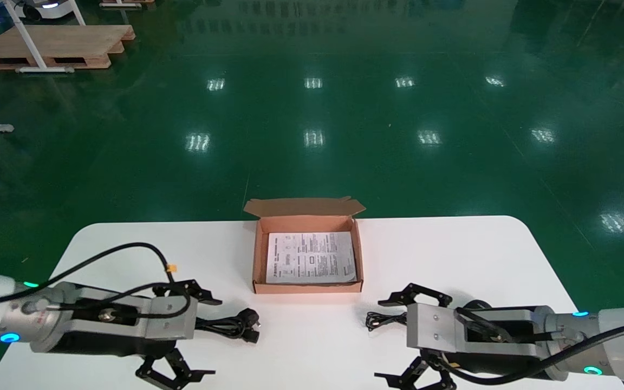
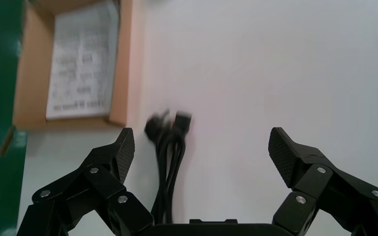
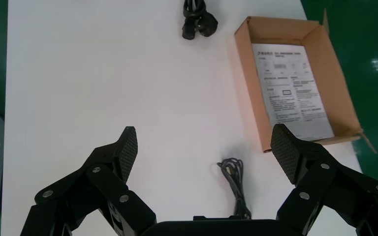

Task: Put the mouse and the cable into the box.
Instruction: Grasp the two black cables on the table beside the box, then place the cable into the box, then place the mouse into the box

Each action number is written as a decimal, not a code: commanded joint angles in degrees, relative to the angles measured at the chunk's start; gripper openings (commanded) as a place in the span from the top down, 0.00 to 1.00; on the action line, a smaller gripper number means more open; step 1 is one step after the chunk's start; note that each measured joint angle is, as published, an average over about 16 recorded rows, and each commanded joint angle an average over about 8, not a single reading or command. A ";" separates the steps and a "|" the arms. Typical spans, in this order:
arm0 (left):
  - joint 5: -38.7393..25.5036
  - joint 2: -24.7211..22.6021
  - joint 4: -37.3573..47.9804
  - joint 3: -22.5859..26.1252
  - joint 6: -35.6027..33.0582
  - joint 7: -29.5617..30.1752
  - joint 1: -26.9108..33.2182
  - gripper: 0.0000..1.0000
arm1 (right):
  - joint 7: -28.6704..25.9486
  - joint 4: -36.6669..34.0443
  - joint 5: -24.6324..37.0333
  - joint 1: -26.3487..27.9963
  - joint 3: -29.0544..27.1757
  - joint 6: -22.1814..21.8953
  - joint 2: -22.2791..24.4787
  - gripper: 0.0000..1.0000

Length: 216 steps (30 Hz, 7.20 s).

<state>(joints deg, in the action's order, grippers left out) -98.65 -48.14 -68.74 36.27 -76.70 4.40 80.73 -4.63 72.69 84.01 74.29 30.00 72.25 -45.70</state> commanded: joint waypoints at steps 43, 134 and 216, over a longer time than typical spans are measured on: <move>-24.52 -19.90 28.17 10.71 14.61 -7.24 4.88 0.00 | -5.50 -11.17 22.79 1.14 9.06 -9.53 -11.12 0.00; -24.25 -19.07 28.30 9.91 15.49 -8.13 7.07 1.00 | 2.83 -38.12 30.20 9.97 10.59 -21.59 -20.37 1.00; -25.31 -29.78 24.62 40.10 52.07 6.69 8.88 0.00 | 8.24 -49.24 29.23 32.73 4.99 -34.68 -18.09 1.00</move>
<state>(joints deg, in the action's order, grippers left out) -124.01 -77.87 -43.27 76.21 -24.95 11.92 90.06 3.67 23.58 113.22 106.94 35.01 37.63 -63.83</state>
